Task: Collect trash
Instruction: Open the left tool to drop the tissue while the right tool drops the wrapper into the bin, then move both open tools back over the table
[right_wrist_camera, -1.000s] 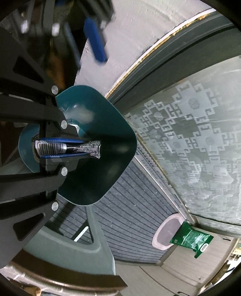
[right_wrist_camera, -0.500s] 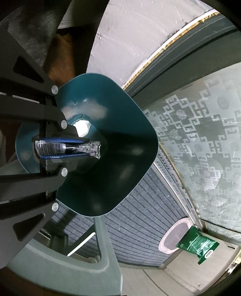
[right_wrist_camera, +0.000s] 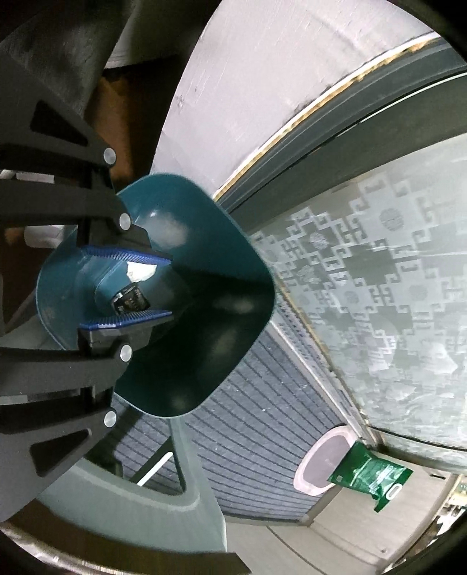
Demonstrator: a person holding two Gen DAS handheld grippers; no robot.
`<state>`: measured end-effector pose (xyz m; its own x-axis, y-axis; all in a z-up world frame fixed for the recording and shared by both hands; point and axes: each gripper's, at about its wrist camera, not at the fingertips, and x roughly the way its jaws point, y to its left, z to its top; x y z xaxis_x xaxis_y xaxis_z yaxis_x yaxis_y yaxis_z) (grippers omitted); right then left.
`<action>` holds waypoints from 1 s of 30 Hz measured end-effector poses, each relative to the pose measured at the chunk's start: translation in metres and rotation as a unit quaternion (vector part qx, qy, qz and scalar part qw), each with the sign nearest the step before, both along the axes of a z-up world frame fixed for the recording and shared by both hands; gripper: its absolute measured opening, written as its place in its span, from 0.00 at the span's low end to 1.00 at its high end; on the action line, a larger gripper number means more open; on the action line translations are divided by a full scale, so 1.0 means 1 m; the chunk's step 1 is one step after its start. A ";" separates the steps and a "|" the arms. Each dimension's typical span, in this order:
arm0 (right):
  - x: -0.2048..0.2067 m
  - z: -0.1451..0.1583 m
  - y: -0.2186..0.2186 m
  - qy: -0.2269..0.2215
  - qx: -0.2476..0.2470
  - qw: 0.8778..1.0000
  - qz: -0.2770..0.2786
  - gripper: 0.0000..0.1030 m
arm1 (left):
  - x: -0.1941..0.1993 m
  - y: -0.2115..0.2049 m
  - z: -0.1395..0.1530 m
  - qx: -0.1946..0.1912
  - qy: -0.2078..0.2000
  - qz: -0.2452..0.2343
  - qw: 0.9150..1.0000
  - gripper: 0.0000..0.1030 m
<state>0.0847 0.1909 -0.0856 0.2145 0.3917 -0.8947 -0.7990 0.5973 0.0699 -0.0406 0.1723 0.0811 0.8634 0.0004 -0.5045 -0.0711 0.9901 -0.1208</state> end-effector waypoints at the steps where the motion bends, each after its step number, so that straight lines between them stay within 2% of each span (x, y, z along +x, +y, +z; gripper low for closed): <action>1: -0.001 0.006 -0.002 -0.003 0.007 1.000 0.000 0.25 | 0.001 -0.002 0.002 0.001 -0.003 -0.001 1.000 0.26; 7: -0.005 0.054 -0.029 -0.034 0.066 0.997 -0.001 0.27 | 0.006 -0.003 0.005 -0.001 -0.012 0.004 1.000 0.29; 13: -0.006 0.090 -0.071 -0.078 0.097 0.992 -0.019 0.31 | 0.011 -0.020 0.014 0.002 -0.026 -0.009 1.000 0.35; 17: -0.002 0.100 -0.100 -0.096 0.102 0.990 -0.036 0.33 | 0.019 -0.038 0.016 0.008 -0.033 -0.025 0.999 0.37; 30: 0.022 0.110 -0.209 -0.122 0.114 0.979 -0.118 0.38 | 0.054 -0.101 0.003 0.023 -0.010 -0.074 0.997 0.41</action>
<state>0.1068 -0.0180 0.0247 0.5195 0.4901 -0.7000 -0.6508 0.7577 0.0475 0.0131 0.0712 0.0843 0.8659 -0.1052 -0.4891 0.0788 0.9941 -0.0742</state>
